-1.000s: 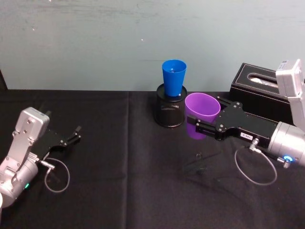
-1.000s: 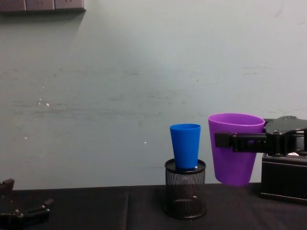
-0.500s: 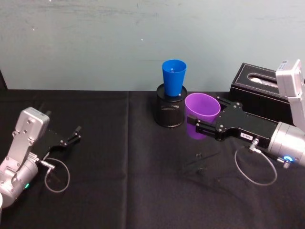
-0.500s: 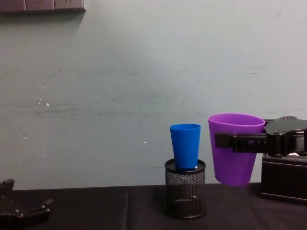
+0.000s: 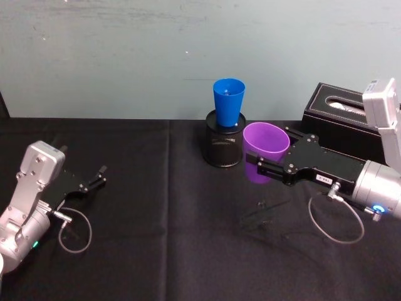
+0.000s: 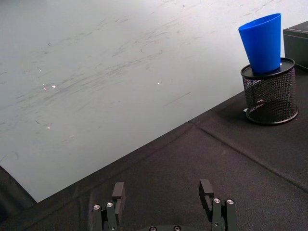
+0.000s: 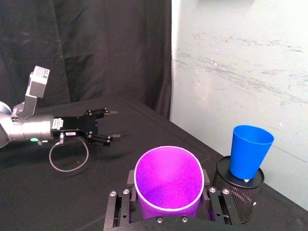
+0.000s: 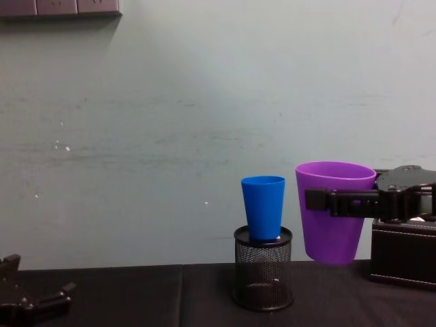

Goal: Pick up one cup with a gripper and tap it against the other cup.

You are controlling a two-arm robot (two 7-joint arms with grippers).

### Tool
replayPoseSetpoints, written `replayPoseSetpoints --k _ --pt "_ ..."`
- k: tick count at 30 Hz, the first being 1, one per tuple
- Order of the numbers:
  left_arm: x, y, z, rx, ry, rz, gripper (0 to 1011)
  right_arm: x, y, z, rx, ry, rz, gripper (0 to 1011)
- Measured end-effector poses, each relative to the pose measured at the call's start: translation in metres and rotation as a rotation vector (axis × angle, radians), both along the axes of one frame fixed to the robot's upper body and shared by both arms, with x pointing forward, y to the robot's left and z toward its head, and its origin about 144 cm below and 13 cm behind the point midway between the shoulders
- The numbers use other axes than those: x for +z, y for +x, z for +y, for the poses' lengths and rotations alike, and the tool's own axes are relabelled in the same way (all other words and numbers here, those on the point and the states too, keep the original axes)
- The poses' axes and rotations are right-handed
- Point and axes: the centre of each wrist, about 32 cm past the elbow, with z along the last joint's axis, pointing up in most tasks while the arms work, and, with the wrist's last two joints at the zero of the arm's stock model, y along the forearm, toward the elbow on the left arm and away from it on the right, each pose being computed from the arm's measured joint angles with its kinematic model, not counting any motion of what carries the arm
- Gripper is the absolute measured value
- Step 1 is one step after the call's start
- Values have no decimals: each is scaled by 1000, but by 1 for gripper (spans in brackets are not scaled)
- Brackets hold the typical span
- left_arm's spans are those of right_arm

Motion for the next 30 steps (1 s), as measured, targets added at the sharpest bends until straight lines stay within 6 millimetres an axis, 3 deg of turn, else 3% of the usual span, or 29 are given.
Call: replayPoseSetpoints --k 30 --pt "0 0 0 0 0 0 1011 0 0 0 0 0 0 728"
